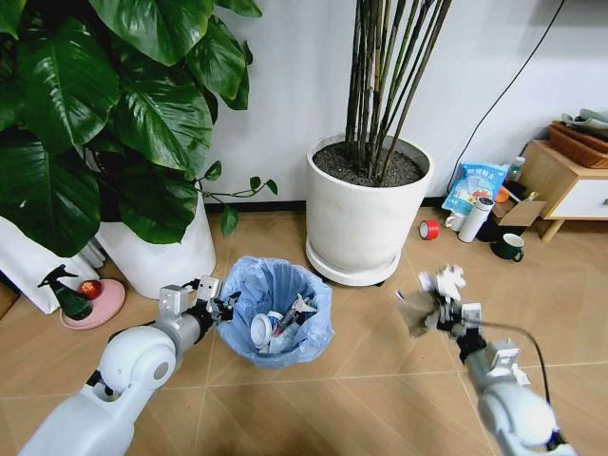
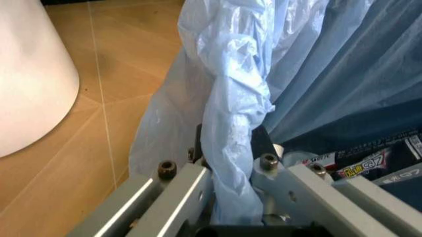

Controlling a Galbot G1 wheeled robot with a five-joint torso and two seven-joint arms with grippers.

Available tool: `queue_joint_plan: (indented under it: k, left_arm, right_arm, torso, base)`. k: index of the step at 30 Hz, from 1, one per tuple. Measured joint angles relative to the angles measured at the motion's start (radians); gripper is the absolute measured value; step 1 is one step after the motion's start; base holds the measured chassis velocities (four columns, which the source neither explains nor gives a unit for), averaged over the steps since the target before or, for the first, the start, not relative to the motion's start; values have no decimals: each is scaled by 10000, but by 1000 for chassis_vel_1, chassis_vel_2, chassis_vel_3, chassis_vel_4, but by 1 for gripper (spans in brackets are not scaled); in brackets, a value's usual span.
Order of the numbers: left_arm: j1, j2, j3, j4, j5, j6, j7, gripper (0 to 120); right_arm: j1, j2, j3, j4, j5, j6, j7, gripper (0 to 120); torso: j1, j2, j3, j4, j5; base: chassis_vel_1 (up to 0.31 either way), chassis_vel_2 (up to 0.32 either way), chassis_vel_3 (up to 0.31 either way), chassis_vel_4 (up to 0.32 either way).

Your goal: Pick up the trash bin and place the garbage on the floor into it.

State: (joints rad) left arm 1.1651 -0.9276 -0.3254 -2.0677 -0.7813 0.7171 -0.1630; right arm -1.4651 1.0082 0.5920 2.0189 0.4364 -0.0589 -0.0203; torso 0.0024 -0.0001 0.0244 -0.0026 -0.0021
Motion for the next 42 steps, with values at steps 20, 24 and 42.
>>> queue_joint_plan:
  k: [20,24,42]
  left_arm:
    - [-582,-187,549,539,-51,41,52,0]
    - [-642,-193,580,594,-79,48,80,0]
    - [-836,-247,482,826,-147,52,256,0]
  right_arm:
    - [4574,-1811,-5425,1390,2517,-578,389,0]
    - [5150,-1594,-6359,929,2375,-540,364,0]
    - [6054,-1246,-8073,-188,1713,-662,336,45]
  torso:
    - [1,0,1,0,0]
    - [1,0,1,1,1]
    - [1,0,0,0,1]
  base:
    - [0,0,0,0]
    - [0,0,0,0]
    - [0,0,0,0]
